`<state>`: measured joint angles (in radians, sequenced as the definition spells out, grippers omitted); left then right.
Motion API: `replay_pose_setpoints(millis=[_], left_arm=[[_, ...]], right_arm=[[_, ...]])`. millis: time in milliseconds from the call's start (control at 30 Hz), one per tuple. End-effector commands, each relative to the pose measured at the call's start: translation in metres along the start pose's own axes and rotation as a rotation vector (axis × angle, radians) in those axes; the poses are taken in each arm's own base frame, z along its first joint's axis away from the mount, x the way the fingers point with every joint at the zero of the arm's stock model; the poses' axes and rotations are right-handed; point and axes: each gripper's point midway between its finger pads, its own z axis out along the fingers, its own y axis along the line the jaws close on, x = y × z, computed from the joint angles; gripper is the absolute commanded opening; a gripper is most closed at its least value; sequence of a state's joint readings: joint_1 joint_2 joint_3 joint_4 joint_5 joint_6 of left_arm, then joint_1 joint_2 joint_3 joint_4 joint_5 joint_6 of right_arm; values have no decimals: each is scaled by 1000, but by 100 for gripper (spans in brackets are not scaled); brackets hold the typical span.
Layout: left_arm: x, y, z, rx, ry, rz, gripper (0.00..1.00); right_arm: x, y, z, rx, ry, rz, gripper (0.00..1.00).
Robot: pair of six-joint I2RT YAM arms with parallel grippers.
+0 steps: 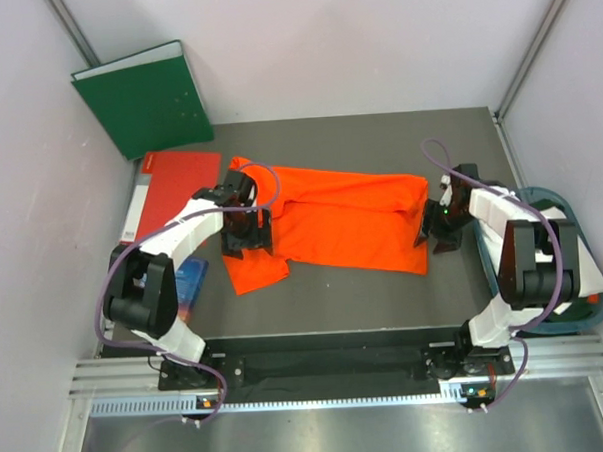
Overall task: Fold and stack the t-shirts
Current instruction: Fold the tshirt
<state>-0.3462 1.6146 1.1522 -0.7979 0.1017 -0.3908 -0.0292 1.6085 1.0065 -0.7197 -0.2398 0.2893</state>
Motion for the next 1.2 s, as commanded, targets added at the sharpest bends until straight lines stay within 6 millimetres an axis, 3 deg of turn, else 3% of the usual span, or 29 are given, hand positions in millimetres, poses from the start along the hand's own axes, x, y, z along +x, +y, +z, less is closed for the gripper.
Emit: replay_pose_setpoints(millis=[0,167,267,333,467,700,833,933,1033,1067,1167], left_arm=[[16,3,-11,-30,0,18,82],[37,-2,-6,-50,44,61,82],[49,-6,-1,-64,69,89,82],[56,-7,6,-80,82,111,82],[73,-5,22,-110,130,129,86],[74,-8,36,-141,128,166,84],[71,-2,49,-191,130,163,71],[66,9,56,-280,135,150,51],[62,19,59,-361,144,141,19],[62,22,57,-383,150,141,1],[55,24,50,-413,124,130,0]], right_arm=[[36,2,8,-51,145,23,55],[70,-7,13,-41,268,24,47],[80,-10,13,-40,294,22,41],[82,-8,15,-54,300,22,36],[83,2,20,-102,316,18,4],[62,-1,11,-55,239,-33,0],[55,4,8,-72,225,-45,0],[50,8,6,-89,215,-46,0],[47,9,4,-92,206,-61,0],[47,9,3,-89,208,-62,0],[45,6,-1,-70,206,-76,0]])
